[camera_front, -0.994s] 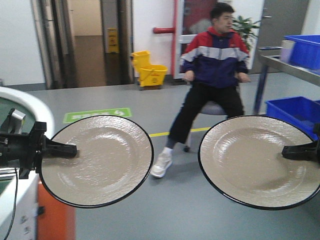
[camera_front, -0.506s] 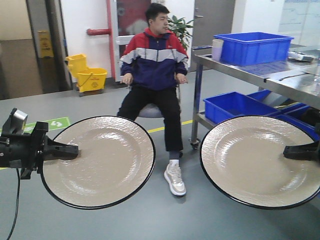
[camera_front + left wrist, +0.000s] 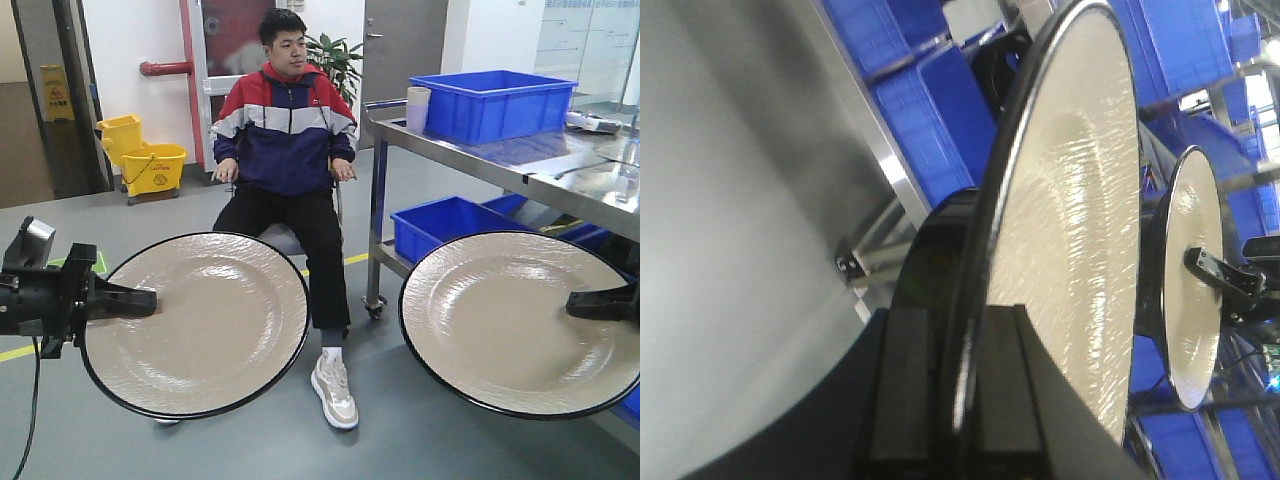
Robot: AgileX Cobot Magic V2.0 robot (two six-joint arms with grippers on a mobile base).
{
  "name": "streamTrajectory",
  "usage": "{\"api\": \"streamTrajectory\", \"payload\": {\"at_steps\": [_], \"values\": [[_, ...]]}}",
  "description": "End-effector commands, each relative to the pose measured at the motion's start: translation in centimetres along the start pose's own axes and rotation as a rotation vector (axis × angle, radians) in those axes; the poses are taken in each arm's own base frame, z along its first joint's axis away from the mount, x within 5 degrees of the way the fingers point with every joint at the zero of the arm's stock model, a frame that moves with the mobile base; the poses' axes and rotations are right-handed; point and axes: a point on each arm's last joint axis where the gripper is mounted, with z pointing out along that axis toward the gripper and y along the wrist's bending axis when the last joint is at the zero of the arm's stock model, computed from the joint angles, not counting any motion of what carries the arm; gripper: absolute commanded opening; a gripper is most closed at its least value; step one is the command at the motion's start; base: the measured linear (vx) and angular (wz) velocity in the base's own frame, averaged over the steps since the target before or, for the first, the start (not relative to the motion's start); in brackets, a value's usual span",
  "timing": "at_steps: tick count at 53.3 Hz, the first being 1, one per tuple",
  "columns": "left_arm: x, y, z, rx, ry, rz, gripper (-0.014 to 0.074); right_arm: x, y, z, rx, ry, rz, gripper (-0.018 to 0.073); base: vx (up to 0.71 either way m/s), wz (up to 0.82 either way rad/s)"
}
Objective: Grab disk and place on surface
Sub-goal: 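Hold both plates while the base drives to the steel table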
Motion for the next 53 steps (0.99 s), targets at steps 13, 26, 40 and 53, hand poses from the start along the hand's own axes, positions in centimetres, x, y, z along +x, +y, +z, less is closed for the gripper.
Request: {"api": "streamTrajectory", "payload": {"at_steps": [13,26,40,53], "values": [[-0.28,-4.59,-1.34,0.169,-0.043,0.027,-0.0008,-0.86,3.24,-1.46,-0.125,-0.084,-0.006,-0.0009,0.45,0.04],[-0.27,-4.6,-1.34,0.17,-0.042,0.027,-0.0008,-0.86,3.24,-1.46,-0.125,-0.084,-0.006,-0.0009,0.49,-0.1],[-0.28,-4.59,-1.34,0.169,-0.042,0.027,-0.0008,-0.86,3.24,-1.46,-0.125,-0.084,-0.006,-0.0009,0.51,-0.31],[-0.29,-4.59,-1.34,0.168,-0.043,0.027,-0.0008,-0.86,3.24,-1.46,-0.125,-0.084,-0.006,-0.0009,0.51,-0.46]]}}
